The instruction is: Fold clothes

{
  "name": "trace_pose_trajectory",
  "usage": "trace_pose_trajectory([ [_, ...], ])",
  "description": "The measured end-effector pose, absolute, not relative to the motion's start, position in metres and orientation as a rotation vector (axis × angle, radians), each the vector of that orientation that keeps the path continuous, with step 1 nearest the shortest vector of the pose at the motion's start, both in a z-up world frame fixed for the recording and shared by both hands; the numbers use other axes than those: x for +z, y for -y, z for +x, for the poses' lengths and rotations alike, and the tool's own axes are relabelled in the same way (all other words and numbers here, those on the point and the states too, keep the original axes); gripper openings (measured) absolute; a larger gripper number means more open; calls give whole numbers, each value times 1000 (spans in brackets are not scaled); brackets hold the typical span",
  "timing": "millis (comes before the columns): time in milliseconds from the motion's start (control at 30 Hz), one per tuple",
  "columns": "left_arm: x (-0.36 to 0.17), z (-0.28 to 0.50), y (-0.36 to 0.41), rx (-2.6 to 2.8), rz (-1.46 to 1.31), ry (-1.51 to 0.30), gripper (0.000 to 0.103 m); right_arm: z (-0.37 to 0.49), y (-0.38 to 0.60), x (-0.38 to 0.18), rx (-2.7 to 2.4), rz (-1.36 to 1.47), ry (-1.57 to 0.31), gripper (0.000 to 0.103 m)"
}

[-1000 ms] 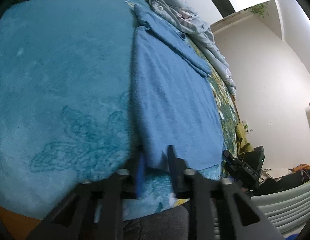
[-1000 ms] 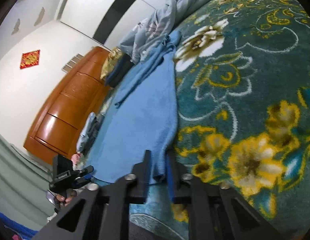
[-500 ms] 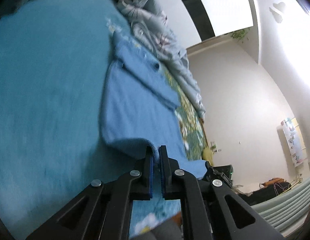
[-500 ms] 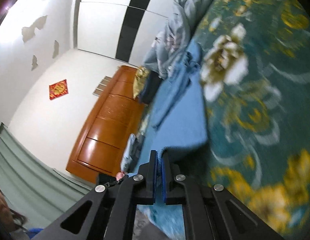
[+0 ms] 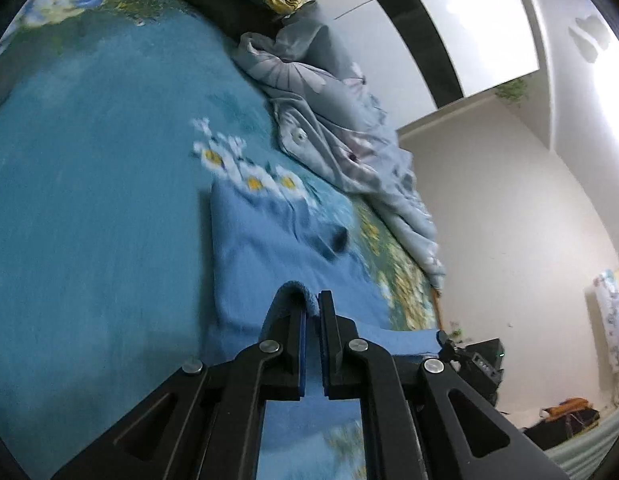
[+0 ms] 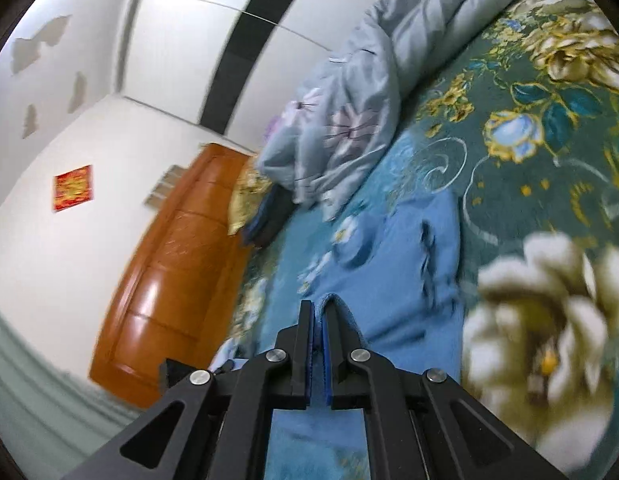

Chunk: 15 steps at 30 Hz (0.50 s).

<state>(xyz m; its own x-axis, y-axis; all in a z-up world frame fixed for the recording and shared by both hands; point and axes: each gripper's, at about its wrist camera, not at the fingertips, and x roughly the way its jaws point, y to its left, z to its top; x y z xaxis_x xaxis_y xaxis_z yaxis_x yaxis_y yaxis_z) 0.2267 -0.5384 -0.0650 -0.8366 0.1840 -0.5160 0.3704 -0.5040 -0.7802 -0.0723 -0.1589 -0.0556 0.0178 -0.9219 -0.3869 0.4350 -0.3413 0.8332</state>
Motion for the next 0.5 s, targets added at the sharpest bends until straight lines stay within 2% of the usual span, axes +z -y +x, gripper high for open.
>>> trace_pose_trajectory([
  [300,-82,137,579,-2422,965,-1337,6,-154,232,-85,-1665,1374,579,4],
  [500,-109,114,594,-2350,1034,-1316,6,-174,267,-99,-1761,1425,461,4],
])
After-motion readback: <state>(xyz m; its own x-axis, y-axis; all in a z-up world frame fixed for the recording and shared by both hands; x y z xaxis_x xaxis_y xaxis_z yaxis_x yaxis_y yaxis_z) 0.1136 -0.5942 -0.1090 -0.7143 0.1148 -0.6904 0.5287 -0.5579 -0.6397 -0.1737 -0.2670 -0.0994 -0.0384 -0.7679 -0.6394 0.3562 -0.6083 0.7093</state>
